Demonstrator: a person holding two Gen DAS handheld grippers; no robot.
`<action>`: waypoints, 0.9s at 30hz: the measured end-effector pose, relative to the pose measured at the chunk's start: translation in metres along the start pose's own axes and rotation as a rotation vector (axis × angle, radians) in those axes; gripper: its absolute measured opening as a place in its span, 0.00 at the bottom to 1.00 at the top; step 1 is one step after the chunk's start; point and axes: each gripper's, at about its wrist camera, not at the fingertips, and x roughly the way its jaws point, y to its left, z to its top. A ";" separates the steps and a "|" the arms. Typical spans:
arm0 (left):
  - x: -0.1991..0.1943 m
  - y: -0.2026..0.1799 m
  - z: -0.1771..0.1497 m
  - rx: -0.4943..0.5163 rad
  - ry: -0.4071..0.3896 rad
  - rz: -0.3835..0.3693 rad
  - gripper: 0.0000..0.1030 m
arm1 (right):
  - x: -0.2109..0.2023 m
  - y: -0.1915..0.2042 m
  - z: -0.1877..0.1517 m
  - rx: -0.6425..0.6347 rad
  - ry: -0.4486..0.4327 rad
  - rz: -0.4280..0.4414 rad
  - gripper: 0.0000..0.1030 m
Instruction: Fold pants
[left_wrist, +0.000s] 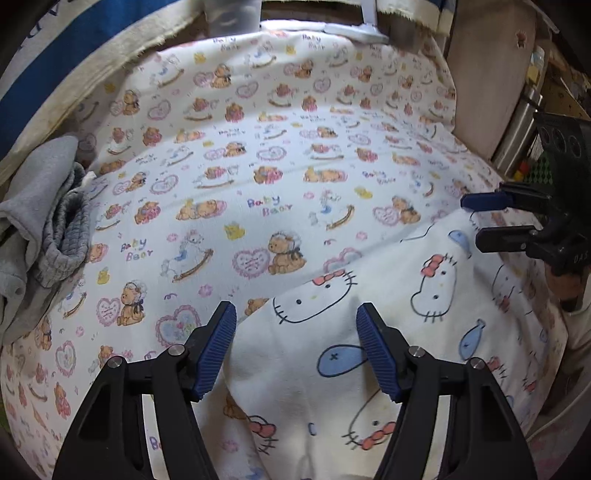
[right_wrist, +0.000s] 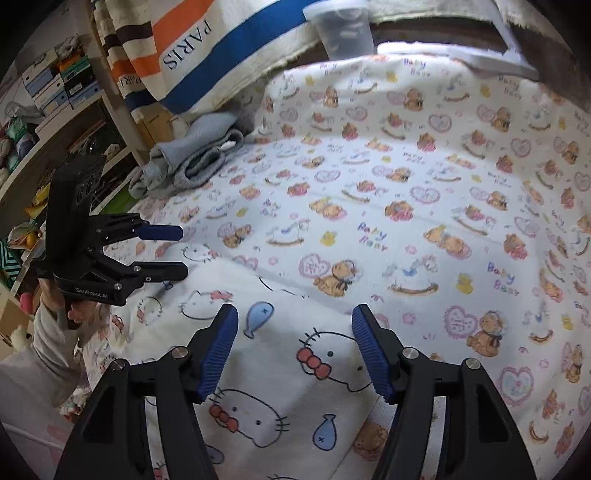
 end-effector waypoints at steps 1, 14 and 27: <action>0.002 0.002 0.000 0.000 0.003 -0.006 0.65 | 0.003 -0.002 0.000 0.003 0.007 -0.006 0.71; 0.013 0.003 -0.006 0.020 -0.008 -0.142 0.23 | 0.025 -0.008 -0.010 -0.004 0.055 0.055 0.54; -0.038 -0.010 0.003 0.021 -0.138 -0.090 0.10 | -0.010 0.014 -0.004 -0.032 -0.058 0.099 0.15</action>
